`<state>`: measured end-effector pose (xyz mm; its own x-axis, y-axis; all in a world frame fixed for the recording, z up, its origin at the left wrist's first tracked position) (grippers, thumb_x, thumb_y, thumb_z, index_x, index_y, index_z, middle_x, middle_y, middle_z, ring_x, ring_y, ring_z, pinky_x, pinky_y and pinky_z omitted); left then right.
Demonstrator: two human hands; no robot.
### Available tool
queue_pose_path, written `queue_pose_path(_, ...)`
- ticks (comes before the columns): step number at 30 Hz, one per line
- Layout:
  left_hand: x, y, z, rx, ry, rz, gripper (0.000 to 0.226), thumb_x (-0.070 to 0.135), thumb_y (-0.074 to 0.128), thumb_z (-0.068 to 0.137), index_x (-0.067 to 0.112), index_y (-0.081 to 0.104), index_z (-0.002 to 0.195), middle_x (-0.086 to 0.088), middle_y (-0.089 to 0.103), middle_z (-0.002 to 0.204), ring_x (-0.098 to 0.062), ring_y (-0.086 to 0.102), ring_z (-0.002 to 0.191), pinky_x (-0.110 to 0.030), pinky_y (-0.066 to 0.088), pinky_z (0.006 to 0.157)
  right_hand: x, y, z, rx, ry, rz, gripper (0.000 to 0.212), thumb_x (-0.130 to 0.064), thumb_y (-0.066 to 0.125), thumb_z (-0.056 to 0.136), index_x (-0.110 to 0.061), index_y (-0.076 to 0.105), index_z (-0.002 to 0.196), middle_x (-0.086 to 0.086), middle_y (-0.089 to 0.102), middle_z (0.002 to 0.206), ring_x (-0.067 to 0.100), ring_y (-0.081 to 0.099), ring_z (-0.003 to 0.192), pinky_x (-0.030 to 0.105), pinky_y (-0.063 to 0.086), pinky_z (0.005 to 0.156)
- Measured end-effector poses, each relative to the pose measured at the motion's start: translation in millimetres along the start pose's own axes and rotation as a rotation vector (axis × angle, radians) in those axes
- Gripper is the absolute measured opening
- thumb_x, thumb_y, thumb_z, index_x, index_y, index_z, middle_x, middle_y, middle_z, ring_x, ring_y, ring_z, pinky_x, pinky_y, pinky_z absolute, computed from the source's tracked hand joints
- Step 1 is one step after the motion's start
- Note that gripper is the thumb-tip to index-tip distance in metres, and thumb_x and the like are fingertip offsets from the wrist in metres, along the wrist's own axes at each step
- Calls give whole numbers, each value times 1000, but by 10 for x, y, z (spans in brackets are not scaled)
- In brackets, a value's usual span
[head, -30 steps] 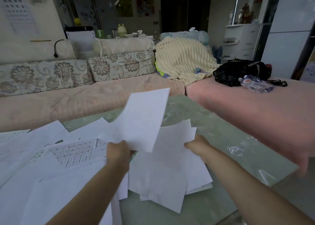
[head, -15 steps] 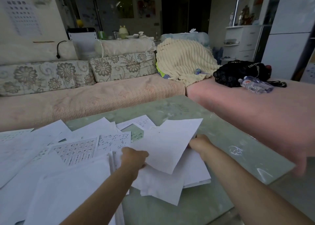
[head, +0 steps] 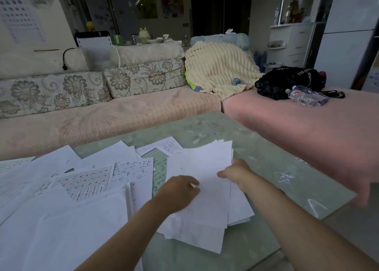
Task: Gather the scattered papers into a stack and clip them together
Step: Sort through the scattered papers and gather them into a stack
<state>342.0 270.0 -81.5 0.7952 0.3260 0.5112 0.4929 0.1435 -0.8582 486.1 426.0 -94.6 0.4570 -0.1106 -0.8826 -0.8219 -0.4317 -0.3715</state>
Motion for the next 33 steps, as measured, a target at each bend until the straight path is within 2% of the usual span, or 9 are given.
queue_pose_path(2,-57,-80,66,191,-48,-11,38,31,64,89,28,59,126,6,62,114,-15,58,109,-26,45,96,-12,-28,-5,-15,-52,35,47,-7,79,79,-4,62,122,9,67,118,27,64,106,32,51,89)
queue_pose_path(5,-220,-279,226,462,-218,-116,68,28,75,82,8,44,138,-14,50,135,-31,44,129,-36,33,109,-78,-113,-89,-36,-178,157,34,-3,76,81,-9,67,114,4,72,111,20,69,96,27,53,78)
queue_pose_path(8,-302,-442,336,364,-372,-701,76,45,86,63,12,53,123,-9,66,116,-29,65,106,-47,52,95,-156,-205,-188,-43,-265,253,31,-3,74,83,-14,69,111,-2,75,106,16,71,93,27,56,77)
queue_pose_path(10,-246,-517,330,266,-334,-884,64,50,85,62,17,64,113,-3,73,105,-25,70,94,-45,57,87,-217,-240,-235,-33,-317,319,31,-1,71,84,-16,68,112,-2,75,106,16,72,95,30,57,82)
queue_pose_path(14,38,-720,270,443,-120,-965,16,22,72,87,21,67,102,1,72,99,-15,69,84,-29,55,67,-439,-300,-326,65,-451,364,34,-4,69,84,-24,64,112,-8,74,104,12,71,95,30,57,81)
queue_pose_path(21,419,-1043,-68,641,181,-1010,30,14,67,90,29,60,116,14,71,103,0,68,89,-20,56,73,-962,-436,-639,169,-717,351,37,-9,76,83,-17,68,118,-9,74,107,-6,68,94,7,51,75)
queue_pose_path(25,437,-1078,-219,705,159,-968,45,21,76,83,32,51,119,17,64,106,2,63,93,-18,52,71,-1009,-363,-745,140,-713,337,47,-19,79,77,-21,64,122,-8,73,111,2,69,100,22,55,85)
queue_pose_path(29,379,-1093,-256,733,102,-921,38,26,76,82,28,52,111,8,63,104,-12,64,94,-36,56,74,-962,-265,-777,125,-622,293,44,-13,72,82,-22,55,121,-10,69,109,3,67,97,22,51,78)
queue_pose_path(33,325,-1051,-263,711,74,-868,26,19,68,88,30,54,107,8,65,101,-15,66,92,-36,57,75,-832,-202,-738,68,-486,260,35,-2,60,81,-19,61,112,1,72,103,21,69,97,31,50,72)
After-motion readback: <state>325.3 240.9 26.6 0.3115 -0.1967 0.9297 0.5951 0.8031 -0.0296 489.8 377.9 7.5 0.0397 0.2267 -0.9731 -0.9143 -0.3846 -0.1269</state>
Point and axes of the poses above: each hand's wrist, its own z-axis towards the middle knuckle, its own y-axis out of the palm, x = y × z, the point moved 1 cm from there along z, towards the middle knuckle
